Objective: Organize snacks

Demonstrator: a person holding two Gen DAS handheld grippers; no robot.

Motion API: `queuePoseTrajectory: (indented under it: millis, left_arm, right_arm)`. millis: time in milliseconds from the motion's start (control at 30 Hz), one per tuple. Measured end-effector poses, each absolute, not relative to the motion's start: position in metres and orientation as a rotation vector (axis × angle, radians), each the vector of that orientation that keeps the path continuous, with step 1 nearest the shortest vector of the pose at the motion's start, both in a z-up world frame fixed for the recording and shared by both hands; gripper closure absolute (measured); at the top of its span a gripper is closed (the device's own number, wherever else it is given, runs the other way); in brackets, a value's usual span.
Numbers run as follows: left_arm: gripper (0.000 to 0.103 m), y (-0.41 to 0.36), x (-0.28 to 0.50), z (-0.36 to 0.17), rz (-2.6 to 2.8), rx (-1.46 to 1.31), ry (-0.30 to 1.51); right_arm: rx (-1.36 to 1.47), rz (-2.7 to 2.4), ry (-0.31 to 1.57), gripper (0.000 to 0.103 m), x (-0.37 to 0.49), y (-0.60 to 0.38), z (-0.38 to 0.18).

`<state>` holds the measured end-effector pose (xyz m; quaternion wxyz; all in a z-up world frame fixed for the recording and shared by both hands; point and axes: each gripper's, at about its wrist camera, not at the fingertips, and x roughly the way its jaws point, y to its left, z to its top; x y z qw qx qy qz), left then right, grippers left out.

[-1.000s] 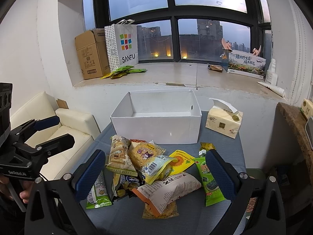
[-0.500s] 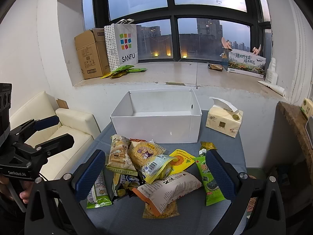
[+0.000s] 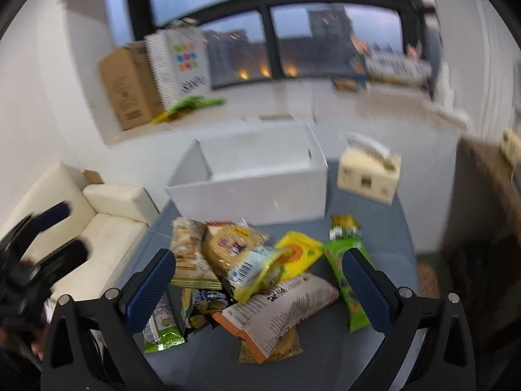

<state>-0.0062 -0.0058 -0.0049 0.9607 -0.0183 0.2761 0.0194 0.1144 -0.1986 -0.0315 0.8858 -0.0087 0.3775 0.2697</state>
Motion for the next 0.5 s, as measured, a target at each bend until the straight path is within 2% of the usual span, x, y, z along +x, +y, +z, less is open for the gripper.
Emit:
queuePoseTrajectory:
  millis: [200, 433, 467, 500]
  left_arm:
    - [0.000, 0.005, -0.003, -0.016, 0.048, -0.073, 0.584]
    - [0.000, 0.027, -0.004, -0.034, 0.076, -0.139, 0.619]
    - [0.000, 0.030, -0.004, -0.037, 0.080, -0.150, 0.624]
    - [0.000, 0.032, -0.004, -0.039, 0.082, -0.155, 0.626]
  right_arm:
    - [0.023, 0.463, 1.003, 0.000, 0.165, -0.180, -0.080]
    - [-0.073, 0.519, 1.084, 0.000, 0.186, -0.139, -0.122]
    - [-0.091, 0.522, 1.110, 0.009, 0.188, -0.134, -0.130]
    - [-0.100, 0.521, 1.137, 0.043, 0.189, -0.130, -0.137]
